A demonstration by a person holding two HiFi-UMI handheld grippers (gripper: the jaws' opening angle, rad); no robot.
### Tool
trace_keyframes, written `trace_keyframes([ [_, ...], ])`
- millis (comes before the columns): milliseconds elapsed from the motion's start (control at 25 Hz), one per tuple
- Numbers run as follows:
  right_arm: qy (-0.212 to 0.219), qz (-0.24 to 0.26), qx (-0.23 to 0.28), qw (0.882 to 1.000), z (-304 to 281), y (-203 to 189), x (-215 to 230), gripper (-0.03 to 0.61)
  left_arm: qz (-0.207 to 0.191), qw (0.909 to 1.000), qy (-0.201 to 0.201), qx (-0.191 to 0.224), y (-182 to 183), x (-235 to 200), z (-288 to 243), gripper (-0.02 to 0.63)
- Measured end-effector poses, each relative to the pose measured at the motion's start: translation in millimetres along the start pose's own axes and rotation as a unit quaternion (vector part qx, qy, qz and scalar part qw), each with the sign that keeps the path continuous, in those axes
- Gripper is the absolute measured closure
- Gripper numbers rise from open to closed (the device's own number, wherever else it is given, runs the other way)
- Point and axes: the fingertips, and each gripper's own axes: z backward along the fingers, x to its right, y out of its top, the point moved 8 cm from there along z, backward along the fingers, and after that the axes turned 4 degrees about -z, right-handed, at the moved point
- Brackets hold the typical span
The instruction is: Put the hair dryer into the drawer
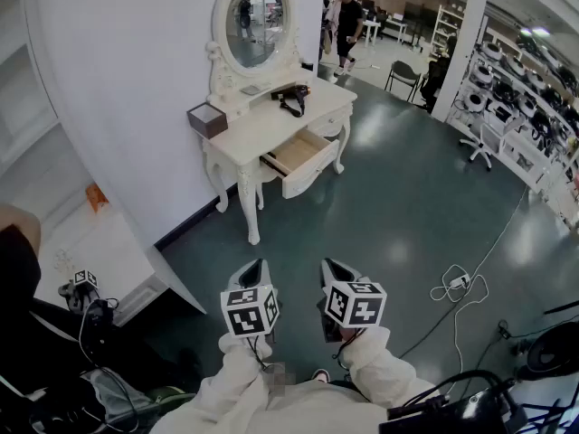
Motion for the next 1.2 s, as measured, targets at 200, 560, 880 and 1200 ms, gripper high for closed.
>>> trace_keyframes([
  [200, -0.002, -0.002, 0.002, 1.000, -7.1, 5.8, 0.9, 0.518, -0.004, 1.0000, -0.002, -0.001, 5.3, -2.7, -8.1, 0.612],
  [560, -0.006, -0.030, 0.005, 1.000, -22.6, 0.7, -0.7, 0.517, -0.027, 0.9996, -0.008, 0.000, 9.4, -16.5, -18.2, 0.612],
  [880, -0.025, -0.041, -0.017, 0.999, -44.5, -1.5, 9.4, 0.517, -0.029, 0.9994, -0.013, -0.012, 8.4, -25.5, -39.7, 0.612],
  [1200, -0.010, -0.035, -0.018, 0.999, -102.1, 32.9, 25.1, 0.517, -0.025, 0.9996, 0.003, -0.013, 28.3, -40.7, -91.3, 0.612],
])
